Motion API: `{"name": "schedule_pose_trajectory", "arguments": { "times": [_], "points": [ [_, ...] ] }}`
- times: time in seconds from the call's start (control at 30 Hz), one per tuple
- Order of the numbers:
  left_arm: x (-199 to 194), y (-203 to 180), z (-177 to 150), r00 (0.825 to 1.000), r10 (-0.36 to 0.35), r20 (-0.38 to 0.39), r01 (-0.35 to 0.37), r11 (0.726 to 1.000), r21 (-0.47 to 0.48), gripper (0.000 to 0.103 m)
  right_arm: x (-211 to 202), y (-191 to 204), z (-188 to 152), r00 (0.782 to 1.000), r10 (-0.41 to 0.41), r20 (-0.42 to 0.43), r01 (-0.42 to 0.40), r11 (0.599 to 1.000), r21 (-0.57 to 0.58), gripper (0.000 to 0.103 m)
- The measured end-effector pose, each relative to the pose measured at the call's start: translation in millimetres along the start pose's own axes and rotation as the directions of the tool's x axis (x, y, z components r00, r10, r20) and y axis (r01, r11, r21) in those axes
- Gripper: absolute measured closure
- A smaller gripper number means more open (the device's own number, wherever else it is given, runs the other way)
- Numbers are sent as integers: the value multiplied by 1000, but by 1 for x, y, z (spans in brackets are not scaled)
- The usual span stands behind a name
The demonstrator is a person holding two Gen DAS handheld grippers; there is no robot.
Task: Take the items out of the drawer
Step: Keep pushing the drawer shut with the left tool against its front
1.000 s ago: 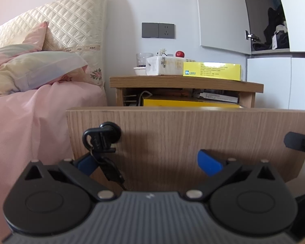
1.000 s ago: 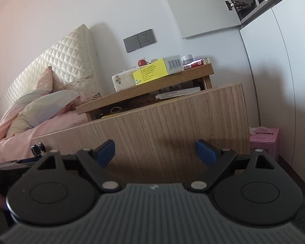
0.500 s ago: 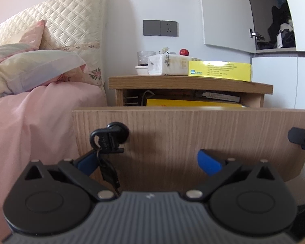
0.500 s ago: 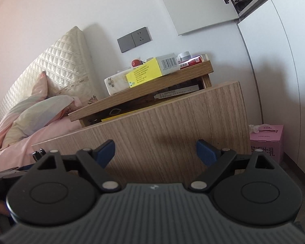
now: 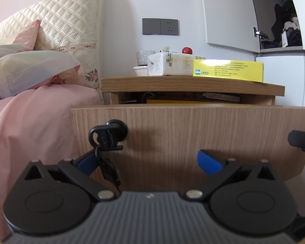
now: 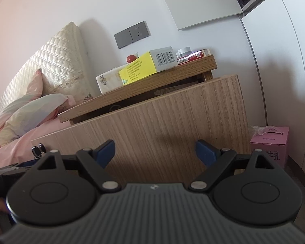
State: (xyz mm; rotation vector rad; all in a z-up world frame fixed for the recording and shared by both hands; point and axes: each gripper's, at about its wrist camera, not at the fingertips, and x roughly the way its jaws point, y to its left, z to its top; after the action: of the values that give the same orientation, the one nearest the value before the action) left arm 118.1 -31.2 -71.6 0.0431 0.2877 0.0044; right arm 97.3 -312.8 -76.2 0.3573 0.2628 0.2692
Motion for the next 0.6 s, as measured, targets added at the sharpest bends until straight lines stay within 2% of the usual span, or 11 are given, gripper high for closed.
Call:
{"name": "schedule_pose_trajectory", "arguments": {
  "times": [0.6],
  "points": [
    [60,-4,14,1000,8,3,-8,1000,28,0,53,-15,19,999,23,-35,-24,999,-35,13]
  ]
}}
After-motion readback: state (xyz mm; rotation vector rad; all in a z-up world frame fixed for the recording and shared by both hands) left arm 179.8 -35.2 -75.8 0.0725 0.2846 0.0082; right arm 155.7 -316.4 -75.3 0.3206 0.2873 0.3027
